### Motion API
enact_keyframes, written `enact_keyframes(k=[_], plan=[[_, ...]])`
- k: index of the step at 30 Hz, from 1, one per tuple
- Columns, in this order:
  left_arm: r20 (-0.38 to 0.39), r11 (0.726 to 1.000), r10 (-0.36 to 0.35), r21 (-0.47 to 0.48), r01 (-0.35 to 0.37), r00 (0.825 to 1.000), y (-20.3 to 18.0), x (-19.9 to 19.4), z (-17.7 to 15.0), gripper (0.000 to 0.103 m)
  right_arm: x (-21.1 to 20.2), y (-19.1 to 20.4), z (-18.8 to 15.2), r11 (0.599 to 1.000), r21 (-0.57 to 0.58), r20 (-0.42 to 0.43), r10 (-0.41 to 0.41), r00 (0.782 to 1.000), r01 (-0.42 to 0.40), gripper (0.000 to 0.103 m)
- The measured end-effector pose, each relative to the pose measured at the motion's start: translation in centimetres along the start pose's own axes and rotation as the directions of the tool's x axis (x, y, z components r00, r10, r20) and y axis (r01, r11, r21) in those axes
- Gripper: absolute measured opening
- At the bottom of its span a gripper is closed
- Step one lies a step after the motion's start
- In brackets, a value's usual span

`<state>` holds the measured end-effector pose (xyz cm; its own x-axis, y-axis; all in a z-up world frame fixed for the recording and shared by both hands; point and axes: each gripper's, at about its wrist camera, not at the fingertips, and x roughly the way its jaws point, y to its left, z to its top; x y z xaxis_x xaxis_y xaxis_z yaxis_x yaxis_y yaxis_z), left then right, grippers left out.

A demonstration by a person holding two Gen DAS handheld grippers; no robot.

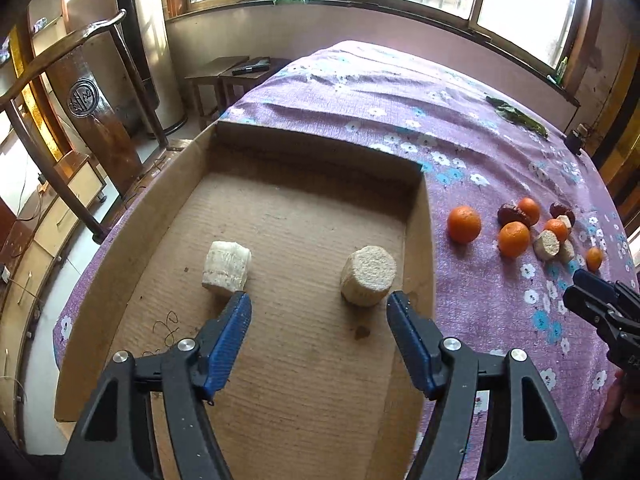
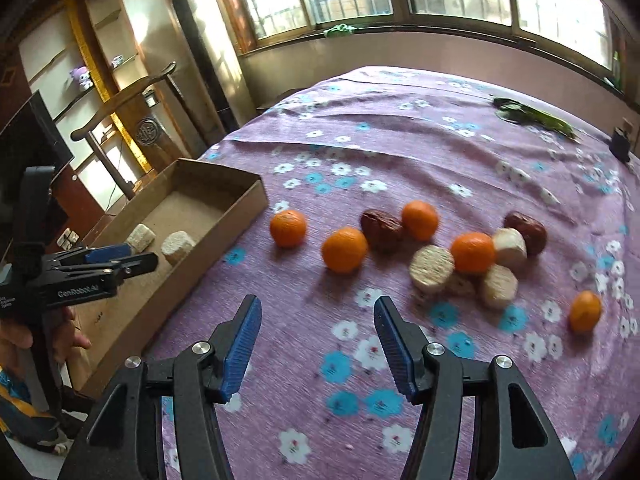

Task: Organize fruits
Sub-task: 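Grasp a mandarin orange with left tool while right tool grasps another orange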

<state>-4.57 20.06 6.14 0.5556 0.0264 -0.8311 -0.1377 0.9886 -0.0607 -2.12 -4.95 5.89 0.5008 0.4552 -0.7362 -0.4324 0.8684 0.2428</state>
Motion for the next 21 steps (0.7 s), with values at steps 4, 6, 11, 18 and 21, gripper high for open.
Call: enact_keyframes(k=[4, 6, 11, 18, 21], plan=[[0.027, 0.998, -0.046, 0.032, 0.045, 0.999, -2.8, -1.4, 1.0, 0.081, -0.7, -2.3, -0.4, 0.998, 0.057, 0.022, 0.0, 1.0, -0.001, 0.063], [0.028, 0.997, -0.061, 0.053, 0.059, 0.998, -4.4, -1.7, 1.4, 0.081, -0.2, -2.1, 0.0, 0.999, 0.047, 0.023, 0.011, 1.0, -0.012, 0.063], [-0.003, 0.992, -0.095, 0.079, 0.095, 0.995, -7.0, -1.2, 2.3, 0.081, 2.6, 0.2, 1.4, 0.996, -0.085, 0.014, 0.005, 1.0, -0.003, 0.063], [-0.054, 0.993, -0.107, 0.046, 0.109, 0.993, -7.8, 0.7, 3.8, 0.081, 7.5, 0.1, 3.3, 0.989, -0.149, -0.038, -0.025, 0.999, 0.019, 0.061], [-0.086, 0.992, -0.119, 0.038, 0.123, 0.989, -8.4, 1.9, 4.7, 0.081, 8.5, -0.2, 3.4, 0.989, -0.149, -0.06, -0.024, 0.998, 0.015, 0.038]])
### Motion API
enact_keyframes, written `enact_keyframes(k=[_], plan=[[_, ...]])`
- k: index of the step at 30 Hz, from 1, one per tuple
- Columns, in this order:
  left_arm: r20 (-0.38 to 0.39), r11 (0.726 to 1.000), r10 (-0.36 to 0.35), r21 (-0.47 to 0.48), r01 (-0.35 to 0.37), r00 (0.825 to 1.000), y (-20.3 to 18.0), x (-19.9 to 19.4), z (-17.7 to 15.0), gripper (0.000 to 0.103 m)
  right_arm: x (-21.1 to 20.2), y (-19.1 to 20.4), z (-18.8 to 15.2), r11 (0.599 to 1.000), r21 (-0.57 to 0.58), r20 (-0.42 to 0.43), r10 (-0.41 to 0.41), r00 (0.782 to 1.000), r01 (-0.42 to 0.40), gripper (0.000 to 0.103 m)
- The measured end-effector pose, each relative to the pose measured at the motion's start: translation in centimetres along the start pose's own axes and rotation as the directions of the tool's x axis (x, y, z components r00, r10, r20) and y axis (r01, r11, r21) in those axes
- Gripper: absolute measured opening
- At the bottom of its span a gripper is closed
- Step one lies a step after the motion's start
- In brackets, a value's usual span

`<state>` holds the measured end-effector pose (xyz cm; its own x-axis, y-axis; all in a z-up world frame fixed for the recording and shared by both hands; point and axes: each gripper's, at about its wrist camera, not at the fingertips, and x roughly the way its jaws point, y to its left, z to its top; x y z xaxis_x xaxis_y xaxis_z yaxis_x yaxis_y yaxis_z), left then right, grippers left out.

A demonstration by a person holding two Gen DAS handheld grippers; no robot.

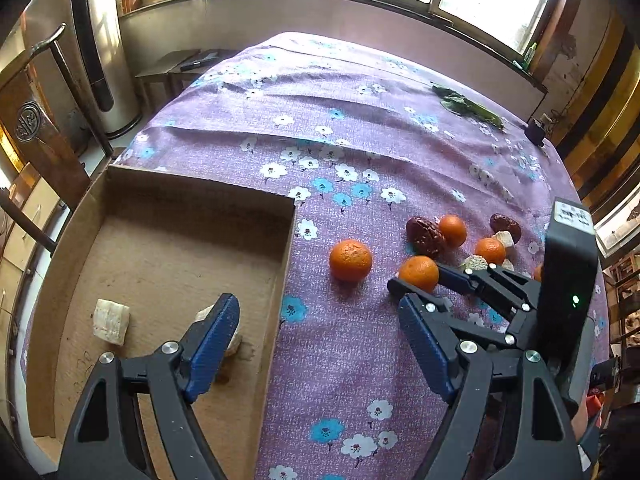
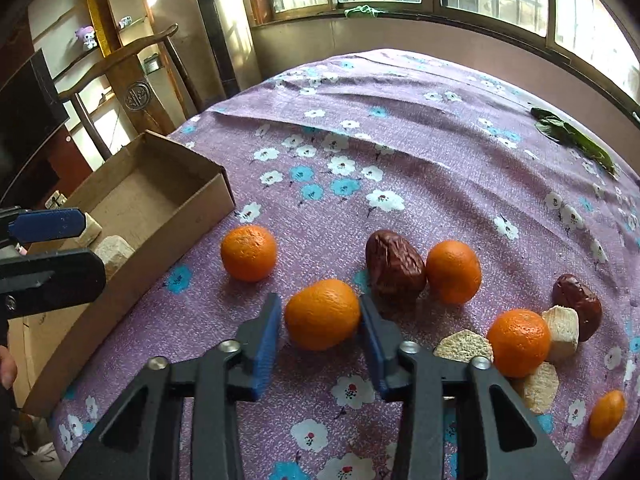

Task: Organize fruits
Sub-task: 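Grasp a mandarin orange with left tool while right tool grasps another orange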

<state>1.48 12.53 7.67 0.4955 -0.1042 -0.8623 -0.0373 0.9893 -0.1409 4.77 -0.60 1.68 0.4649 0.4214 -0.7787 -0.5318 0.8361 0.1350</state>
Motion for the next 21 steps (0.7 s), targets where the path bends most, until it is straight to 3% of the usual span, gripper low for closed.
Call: enact_keyframes(k=[3, 9, 15, 21], plan=[[-0.003, 1.0, 0.007, 0.005, -0.007, 1.0, -0.8, 1.0, 0.7, 0.081, -1.1, -0.1, -0.5, 0.999, 0.001, -0.008, 0.045, 0.999, -0.045, 0.038], [-0.05, 0.999, 0.003, 0.047, 0.0, 0.999, -2.4, 3.8, 1.7, 0.081, -4.5, -1.5, -2.0, 0.998, 0.054, 0.028, 0.032, 0.999, -0.033, 0.038], [-0.088, 0.998, 0.005, 0.057, 0.0, 0.996, -3.2, 6.0, 2.3, 0.081, -5.0, -2.7, -2.9, 0.994, 0.088, 0.036, 0.056, 0.998, -0.059, 0.038], [-0.057, 0.993, 0.024, 0.119, -0.017, 0.998, -4.3, 5.8, 2.6, 0.081, -4.7, -3.1, -3.2, 0.992, 0.1, 0.028, 0.078, 0.997, -0.081, 0.038]])
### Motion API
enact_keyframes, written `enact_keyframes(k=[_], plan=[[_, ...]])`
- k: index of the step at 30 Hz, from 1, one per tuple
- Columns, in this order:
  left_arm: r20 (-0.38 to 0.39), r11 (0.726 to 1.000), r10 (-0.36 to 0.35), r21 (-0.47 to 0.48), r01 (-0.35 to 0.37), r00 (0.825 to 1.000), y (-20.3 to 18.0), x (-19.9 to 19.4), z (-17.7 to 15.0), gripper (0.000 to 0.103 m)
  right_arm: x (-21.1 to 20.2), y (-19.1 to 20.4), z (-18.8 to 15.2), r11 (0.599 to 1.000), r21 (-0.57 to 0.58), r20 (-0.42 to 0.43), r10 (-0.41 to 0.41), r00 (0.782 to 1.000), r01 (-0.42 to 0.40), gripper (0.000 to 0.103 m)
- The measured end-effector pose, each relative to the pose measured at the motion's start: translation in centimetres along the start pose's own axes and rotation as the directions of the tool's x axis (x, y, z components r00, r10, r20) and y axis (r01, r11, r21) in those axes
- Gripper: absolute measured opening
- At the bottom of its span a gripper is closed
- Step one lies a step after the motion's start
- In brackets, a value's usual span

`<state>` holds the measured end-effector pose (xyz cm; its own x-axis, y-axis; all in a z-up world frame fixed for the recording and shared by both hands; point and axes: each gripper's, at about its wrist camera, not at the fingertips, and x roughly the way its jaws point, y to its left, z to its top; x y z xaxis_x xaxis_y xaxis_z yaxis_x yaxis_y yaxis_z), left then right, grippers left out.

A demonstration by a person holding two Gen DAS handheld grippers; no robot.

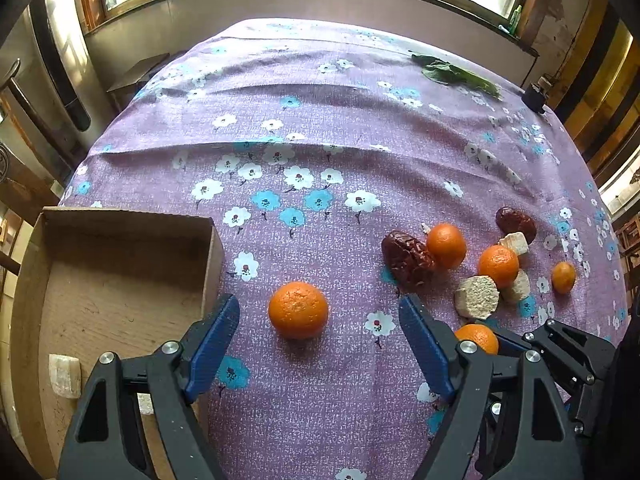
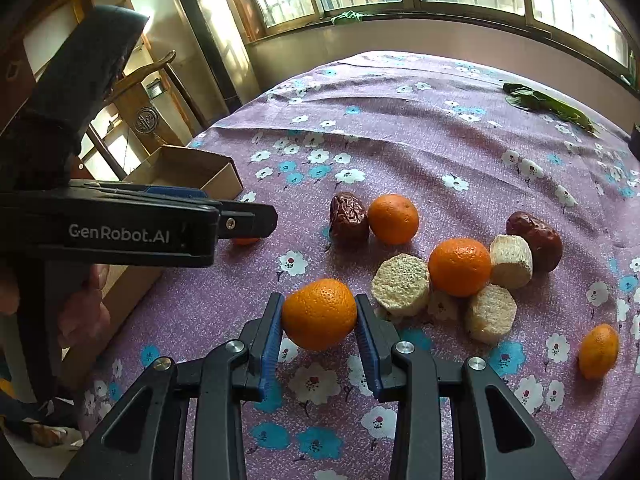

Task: Organize fruits
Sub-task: 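Grasp a mandarin orange with left tool while right tool grasps another orange, then carry both oranges into the cardboard box and open both tools to release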

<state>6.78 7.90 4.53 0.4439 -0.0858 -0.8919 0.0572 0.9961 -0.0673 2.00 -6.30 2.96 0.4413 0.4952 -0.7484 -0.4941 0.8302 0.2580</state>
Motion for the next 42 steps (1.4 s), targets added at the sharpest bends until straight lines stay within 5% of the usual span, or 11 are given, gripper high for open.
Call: enact_keyframes(k=[9, 11, 12, 13, 20, 42], plan=[[-0.06, 1.0, 0.003, -0.026, -0.005, 0.998, 0.8, 2.6, 0.3, 0.08, 0.2, 0.2, -0.2, 1.0, -0.005, -0.008, 0.013, 1.0, -0.013, 0.038], [-0.065, 1.0, 0.013, -0.013, -0.014, 0.998, 0.7, 3.0, 0.2, 0.063, 0.4, 0.2, -0.2, 1.0, -0.006, -0.013, 0.014, 1.0, -0.014, 0.038], [-0.074, 1.0, 0.016, -0.015, -0.017, 0.997, 0.8, 3.2, 0.2, 0.038, 0.4, 0.2, -0.2, 1.0, -0.007, -0.013, 0.014, 1.0, -0.014, 0.038], [-0.062, 0.999, 0.032, -0.015, -0.033, 0.998, 0.9, 3.0, 0.2, 0.033, 0.4, 0.2, -0.2, 1.0, -0.006, -0.012, 0.014, 1.0, -0.014, 0.038], [-0.038, 0.999, -0.008, -0.05, 0.006, 0.999, 2.2, 1.4, -0.6, 0.031, 0.1, 0.2, -0.1, 1.0, -0.004, -0.009, 0.02, 1.0, -0.02, 0.038], [0.138, 0.996, 0.089, 0.002, -0.09, 0.986, 2.3, -6.3, -10.3, 0.031, -4.4, 4.4, -3.6, 0.999, 0.032, 0.05, -0.002, 0.999, 0.0, 0.038]])
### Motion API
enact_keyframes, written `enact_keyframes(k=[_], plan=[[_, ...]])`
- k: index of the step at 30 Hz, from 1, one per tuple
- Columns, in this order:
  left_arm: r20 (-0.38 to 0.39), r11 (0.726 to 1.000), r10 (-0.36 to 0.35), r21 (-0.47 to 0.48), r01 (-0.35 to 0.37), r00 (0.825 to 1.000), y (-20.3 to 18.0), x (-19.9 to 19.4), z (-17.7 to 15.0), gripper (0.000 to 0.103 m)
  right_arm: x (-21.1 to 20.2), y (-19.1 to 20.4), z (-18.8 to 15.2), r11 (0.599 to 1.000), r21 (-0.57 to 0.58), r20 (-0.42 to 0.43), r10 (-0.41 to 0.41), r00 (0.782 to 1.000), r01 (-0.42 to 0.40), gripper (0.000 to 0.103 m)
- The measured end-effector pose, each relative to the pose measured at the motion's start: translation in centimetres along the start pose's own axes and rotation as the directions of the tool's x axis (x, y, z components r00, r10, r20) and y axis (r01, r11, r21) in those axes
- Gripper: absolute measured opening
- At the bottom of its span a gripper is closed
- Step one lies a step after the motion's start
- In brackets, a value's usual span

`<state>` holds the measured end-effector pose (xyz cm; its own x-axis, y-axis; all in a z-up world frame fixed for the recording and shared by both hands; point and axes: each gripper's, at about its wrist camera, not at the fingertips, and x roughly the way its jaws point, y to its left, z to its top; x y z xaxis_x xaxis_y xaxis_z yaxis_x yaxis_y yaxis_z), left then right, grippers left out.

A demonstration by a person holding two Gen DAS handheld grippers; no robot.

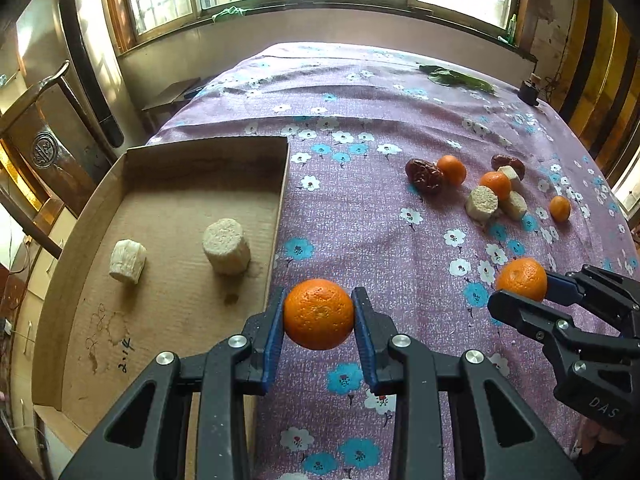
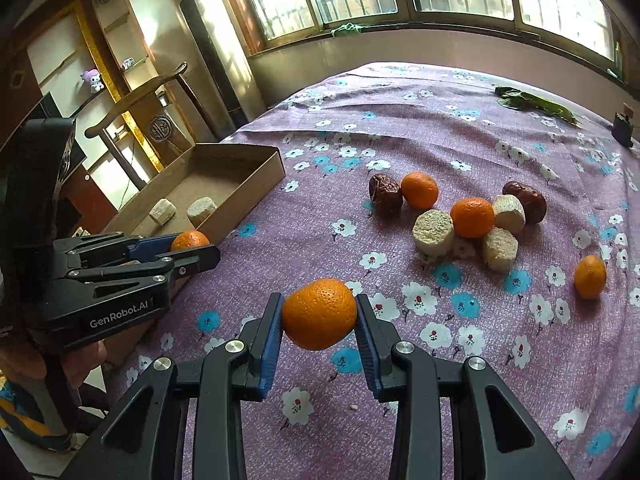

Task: Organize fruits
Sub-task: 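Carry both oranges into the cardboard box and open both tools to release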

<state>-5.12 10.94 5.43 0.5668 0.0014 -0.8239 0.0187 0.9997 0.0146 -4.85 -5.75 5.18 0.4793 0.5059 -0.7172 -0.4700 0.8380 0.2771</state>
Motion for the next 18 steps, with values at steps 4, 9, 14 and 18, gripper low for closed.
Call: enact_keyframes(k=[4, 9, 14, 18], plan=[[0.017, 1.0, 0.004, -0.006, -0.004, 1.0, 0.5, -0.8, -0.7, 0.031, -0.6, 0.8, -0.3, 1.0, -0.003, 0.008, 0.003, 1.0, -0.003, 0.038], [0.038, 1.0, 0.011, -0.021, -0.01, 0.999, 1.3, -1.8, -1.2, 0.031, -1.0, 2.0, -0.4, 1.0, -0.019, 0.013, 0.004, 1.0, -0.004, 0.038], [0.061, 0.999, 0.014, -0.036, -0.012, 0.998, 2.2, -2.8, -1.2, 0.031, -1.1, 2.9, -0.2, 1.0, -0.031, 0.018, 0.004, 1.0, -0.003, 0.038], [0.082, 0.998, 0.034, -0.046, -0.03, 0.996, 3.1, -3.5, -1.1, 0.031, -1.1, 3.9, 0.3, 0.999, -0.051, 0.021, 0.01, 1.0, -0.009, 0.038]])
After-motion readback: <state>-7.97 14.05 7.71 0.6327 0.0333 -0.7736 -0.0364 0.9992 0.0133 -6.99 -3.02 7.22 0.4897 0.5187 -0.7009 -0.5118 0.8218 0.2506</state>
